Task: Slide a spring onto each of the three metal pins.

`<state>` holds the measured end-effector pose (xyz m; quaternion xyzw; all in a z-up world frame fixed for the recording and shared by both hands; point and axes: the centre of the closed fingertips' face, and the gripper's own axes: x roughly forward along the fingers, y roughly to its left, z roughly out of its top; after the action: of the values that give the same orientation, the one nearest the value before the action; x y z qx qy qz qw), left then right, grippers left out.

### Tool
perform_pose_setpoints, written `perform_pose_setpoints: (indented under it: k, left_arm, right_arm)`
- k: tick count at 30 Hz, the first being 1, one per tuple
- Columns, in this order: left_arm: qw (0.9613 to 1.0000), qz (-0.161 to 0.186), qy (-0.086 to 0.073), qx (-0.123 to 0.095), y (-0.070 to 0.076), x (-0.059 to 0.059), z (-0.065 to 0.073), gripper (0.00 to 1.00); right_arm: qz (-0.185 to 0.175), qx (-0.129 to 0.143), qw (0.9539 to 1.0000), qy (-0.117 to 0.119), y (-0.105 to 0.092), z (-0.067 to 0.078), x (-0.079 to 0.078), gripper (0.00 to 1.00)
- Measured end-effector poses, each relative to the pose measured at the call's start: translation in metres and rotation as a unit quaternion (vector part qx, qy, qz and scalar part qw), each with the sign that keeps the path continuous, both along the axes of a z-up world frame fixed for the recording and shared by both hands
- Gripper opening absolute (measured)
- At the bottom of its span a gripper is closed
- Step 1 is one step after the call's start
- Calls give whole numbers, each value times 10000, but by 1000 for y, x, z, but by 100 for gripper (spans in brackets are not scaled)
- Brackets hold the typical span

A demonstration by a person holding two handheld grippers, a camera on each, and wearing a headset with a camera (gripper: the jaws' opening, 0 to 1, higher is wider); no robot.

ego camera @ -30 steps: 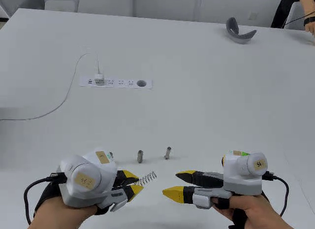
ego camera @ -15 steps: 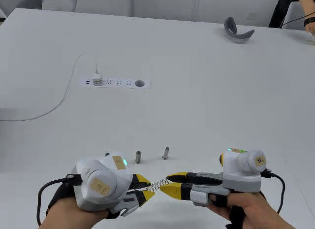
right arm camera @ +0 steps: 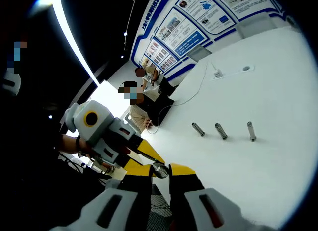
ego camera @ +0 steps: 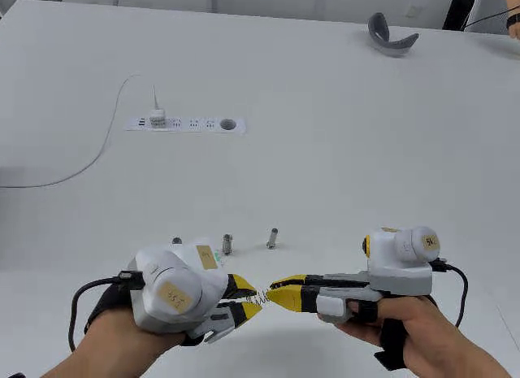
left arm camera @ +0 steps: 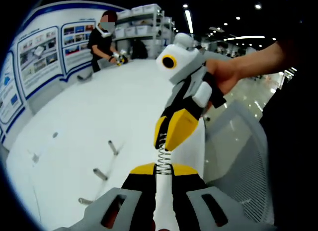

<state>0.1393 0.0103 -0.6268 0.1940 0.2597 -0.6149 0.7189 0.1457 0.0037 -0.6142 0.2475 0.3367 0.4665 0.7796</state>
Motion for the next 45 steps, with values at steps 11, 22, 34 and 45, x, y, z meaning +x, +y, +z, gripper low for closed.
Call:
perform_pose_setpoints:
  k: [11,22,34,45]
  left_arm:
    - [10000,-74,-48,19,-2,-1,0,10]
    - [9994,-100,177,-268,-21,1,3,10]
    - [9943,-178,431,-960,-50,0,22,10]
    - [9924,-520,409,-1039,-54,-10,28,10]
  right_arm:
    - [32,20,10000,68,2,4,-3,12]
    - [433,-866,9942,-464,-8,14,-1,12]
    - [1352,-1902,9676,-970,-30,30,-1,12]
    - [2552,-2648,9210,-1284,-31,27,-16,12]
